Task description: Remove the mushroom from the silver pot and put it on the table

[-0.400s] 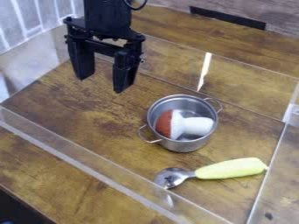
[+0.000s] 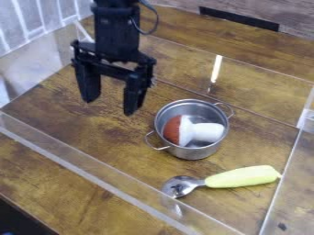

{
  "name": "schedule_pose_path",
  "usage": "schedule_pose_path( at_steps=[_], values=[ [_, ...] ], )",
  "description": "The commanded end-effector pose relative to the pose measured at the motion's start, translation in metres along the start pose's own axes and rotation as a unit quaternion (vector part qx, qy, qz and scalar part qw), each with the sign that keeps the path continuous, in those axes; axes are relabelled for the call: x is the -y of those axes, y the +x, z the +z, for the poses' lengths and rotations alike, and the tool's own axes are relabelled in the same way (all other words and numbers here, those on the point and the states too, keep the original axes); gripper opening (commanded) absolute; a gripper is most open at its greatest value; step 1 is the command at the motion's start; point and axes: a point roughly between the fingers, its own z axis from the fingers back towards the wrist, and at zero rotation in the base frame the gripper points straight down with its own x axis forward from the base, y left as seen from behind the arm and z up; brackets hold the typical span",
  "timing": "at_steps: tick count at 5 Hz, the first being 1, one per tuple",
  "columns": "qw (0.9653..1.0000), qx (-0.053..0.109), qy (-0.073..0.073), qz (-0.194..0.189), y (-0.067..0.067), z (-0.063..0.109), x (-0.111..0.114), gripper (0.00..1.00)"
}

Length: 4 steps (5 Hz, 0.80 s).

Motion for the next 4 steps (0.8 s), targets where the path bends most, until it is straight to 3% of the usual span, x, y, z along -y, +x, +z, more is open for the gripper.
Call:
schedule_pose_path(
  at_steps=[1,2,4],
  values=[
    [0.9980,0.040,-0.008,0.048,0.021,0.014,0.020,1.00],
    [0.9936,0.067,-0.015,0.090,0.041,0.017,0.044,1.00],
    [0.9833,0.123,-0.026,0.131,0.075,0.018,0.072,1.00]
  ],
)
